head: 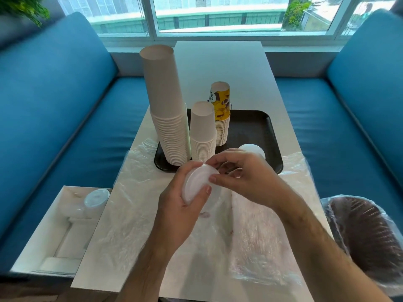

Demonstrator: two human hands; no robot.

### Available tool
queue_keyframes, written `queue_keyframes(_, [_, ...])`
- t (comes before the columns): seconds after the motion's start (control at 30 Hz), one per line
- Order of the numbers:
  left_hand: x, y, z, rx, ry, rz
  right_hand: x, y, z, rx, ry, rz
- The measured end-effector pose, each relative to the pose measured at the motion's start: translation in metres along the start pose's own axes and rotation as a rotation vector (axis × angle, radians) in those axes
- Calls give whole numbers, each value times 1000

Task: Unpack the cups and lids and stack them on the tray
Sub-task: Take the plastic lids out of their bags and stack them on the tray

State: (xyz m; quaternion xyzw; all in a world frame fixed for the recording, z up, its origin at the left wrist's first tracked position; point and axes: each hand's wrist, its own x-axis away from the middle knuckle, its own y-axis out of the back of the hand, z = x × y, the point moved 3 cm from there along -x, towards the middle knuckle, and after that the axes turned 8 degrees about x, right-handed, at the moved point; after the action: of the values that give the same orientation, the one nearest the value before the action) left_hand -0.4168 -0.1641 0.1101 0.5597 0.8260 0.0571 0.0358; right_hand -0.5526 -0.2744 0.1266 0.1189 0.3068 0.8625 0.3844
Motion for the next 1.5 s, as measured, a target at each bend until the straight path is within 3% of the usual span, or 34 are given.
queue_keyframes(0.4, [3, -2, 1, -86, -5, -21, 16, -1, 10, 73, -4, -148])
queue_keyframes(0.6, [6, -1, -3, -138, -23, -17, 18, 4, 7, -22, -58, -62])
queue_keyframes(0.77, [7, 1, -2, -156, -12, -23, 18, 11, 2, -344, -101, -49])
queue_keyframes(0.9, [8, 1, 0, 71, 7, -31, 17, 17, -15, -598, -198, -182])
queue_keyframes(1.1, [10, 6, -4, 42, -15, -44, 14, 22, -93, -749, -449, -335])
queue_keyframes(1.5, [8, 7, -5, 35, 22, -34, -39, 48, -183, -454, -671, -468])
